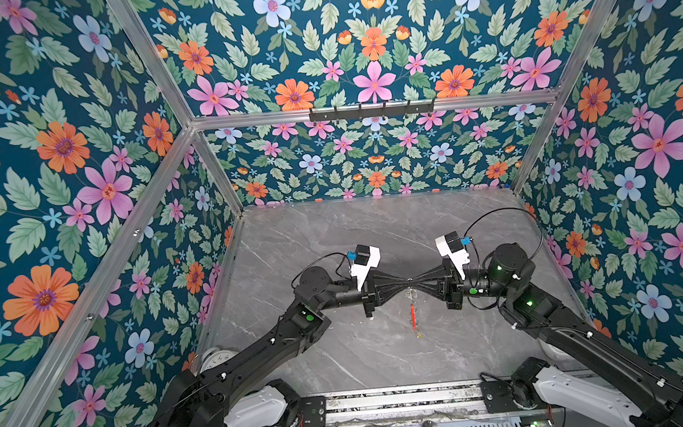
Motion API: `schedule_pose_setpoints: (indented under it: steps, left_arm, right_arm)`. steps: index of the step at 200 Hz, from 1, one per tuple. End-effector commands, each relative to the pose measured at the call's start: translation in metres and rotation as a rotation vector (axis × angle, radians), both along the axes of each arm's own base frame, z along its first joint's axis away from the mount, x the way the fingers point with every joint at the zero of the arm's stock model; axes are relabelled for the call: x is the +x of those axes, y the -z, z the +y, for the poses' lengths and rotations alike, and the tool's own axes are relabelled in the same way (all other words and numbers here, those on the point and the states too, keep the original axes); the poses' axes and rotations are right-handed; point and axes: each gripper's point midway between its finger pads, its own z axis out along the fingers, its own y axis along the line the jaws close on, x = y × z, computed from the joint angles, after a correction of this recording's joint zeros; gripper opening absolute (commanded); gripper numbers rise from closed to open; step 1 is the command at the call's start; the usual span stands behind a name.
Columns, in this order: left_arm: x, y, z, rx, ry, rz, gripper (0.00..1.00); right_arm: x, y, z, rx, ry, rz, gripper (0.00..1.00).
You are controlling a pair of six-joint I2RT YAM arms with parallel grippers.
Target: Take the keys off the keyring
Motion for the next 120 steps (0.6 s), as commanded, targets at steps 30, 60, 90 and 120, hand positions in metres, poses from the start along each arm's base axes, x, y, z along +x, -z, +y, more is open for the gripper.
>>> schedule_pose_setpoints:
  steps: [30,60,90,120]
  left_arm:
    - [-0.001,-0.017,0.007,-0.064,-0.045,-0.062,0.00]
    - [0.006,-0.023,0.014,-0.069,-0.144,-0.073,0.00]
    - [0.022,-0.024,0.017,-0.025,-0.287,-0.070,0.00]
    - [0.043,-0.018,0.019,0.056,-0.448,-0.043,0.00]
  right_arm:
    - [0.005,-0.011,-0.005,0.036,0.066,-0.015,0.15]
    - [0.014,-0.016,-0.021,0.049,0.214,-0.038,0.55]
    - [0.030,-0.009,-0.054,0.048,0.455,-0.074,0.69]
    - [0.037,0.003,-0.066,0.025,0.544,-0.052,0.72]
